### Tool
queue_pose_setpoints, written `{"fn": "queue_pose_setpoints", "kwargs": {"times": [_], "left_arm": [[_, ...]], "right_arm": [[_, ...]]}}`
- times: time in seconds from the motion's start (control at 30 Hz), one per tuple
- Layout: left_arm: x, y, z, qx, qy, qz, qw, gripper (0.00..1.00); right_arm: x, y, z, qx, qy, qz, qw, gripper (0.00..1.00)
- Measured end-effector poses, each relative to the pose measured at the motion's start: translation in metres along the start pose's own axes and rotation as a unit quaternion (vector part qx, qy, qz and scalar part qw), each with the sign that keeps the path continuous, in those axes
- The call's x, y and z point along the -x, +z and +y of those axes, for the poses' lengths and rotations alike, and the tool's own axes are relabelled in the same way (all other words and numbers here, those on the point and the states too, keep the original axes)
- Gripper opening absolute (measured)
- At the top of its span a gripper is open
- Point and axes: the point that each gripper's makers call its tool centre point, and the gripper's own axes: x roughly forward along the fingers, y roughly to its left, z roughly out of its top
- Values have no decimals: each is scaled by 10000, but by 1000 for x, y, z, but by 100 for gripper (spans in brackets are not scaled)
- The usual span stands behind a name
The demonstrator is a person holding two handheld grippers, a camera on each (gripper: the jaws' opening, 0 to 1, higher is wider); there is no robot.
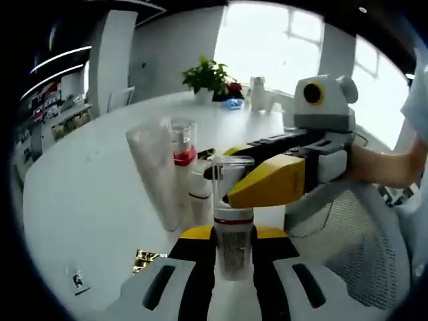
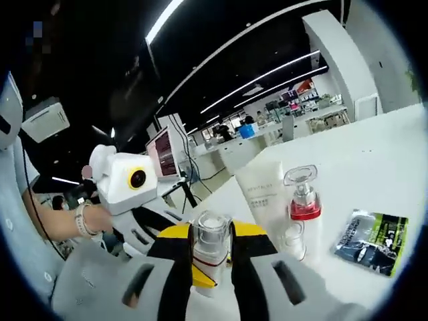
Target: Arrange the skincare products in the storage area until every visible bottle or jar stands upright without overlapping.
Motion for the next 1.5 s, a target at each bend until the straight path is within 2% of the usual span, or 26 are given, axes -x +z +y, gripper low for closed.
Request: {"fn": "queue_pose_setpoints", "kwargs": {"times": [0.07, 0.17, 0.33, 0.47, 0.77, 0.97, 1.2, 1.37, 1.5], "left_arm": [[-6, -8, 2, -95, 79, 193, 9997, 17], [-15, -13, 2, -120, 93, 298, 9994, 17], [-26, -20, 4, -212, 131, 494, 9985, 17], [-32, -23, 5, -274, 177, 558, 9979, 17], [-41, -34, 8, -389, 220, 669, 9968, 18], [-44, -36, 9, -446, 215, 642, 9967, 18], [-44, -36, 9, -636, 219, 651, 9956, 19], [-45, -37, 7, -696, 175, 666, 9952, 23], [-46, -39, 7, -771, 220, 717, 9942, 25]], "right_arm": [[-1, -9, -1, 199, -77, 253, 9995, 21], [-3, -17, -3, 644, -206, 527, 9963, 21], [-3, -25, -9, 776, -334, 745, 9936, 20], [-4, -31, -13, 1058, -407, 941, 9891, 20], [-3, -44, -21, 1116, -480, 1268, 9845, 21], [-2, -47, -22, 1213, -514, 1357, 9820, 21], [-1, -46, -21, 1018, -501, 1302, 9850, 22], [0, -49, -18, 950, -457, 1349, 9852, 31], [3, -49, -13, 1174, -450, 1390, 9823, 30]]}}
